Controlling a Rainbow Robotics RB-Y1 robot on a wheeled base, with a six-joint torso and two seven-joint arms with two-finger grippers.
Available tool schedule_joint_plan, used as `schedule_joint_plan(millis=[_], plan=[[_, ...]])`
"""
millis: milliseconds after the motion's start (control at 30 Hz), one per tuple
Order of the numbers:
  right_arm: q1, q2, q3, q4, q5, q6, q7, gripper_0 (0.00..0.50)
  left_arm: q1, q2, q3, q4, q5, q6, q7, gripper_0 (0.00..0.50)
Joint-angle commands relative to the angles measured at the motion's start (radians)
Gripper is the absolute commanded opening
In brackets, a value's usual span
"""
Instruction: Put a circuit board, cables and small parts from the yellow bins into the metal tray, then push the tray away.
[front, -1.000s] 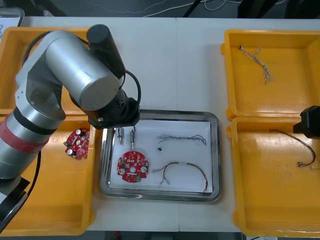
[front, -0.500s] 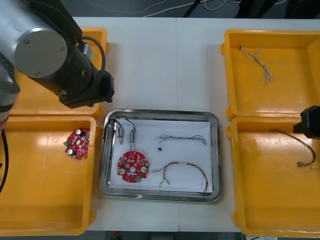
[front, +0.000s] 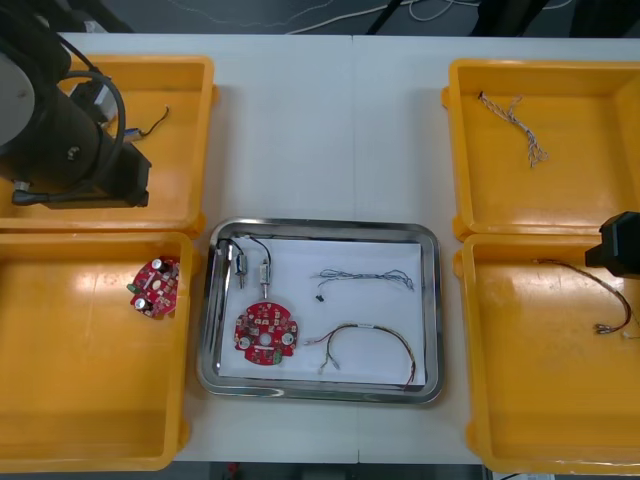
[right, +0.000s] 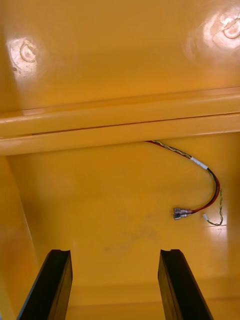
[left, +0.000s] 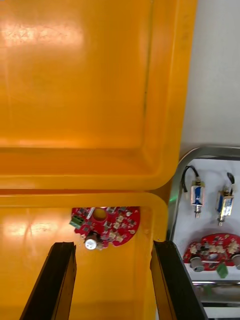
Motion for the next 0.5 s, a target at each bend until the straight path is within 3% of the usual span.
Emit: schedule_joint_plan(millis=[33,233,500], plan=[[-0.016,-0.046,-0.002,-0.053,-0.058,0.003,0.048,0.5,0.064,0.081,0.082,-0.072,0.031,0.007,-0.017,0.442],[-0.073,-0.048,0.102,-0.082,-0.08,0.003,0.059,0.5,0.121,0.12,0.129,-0.101,0.045,0.007,-0.045,0.442],[-0.226,-0.045,0.357,-0.105,-0.06,0.003,0.083,0.5,0.17,0.126,0.19,-0.107,0.033,0.001,-0.12,0.444]])
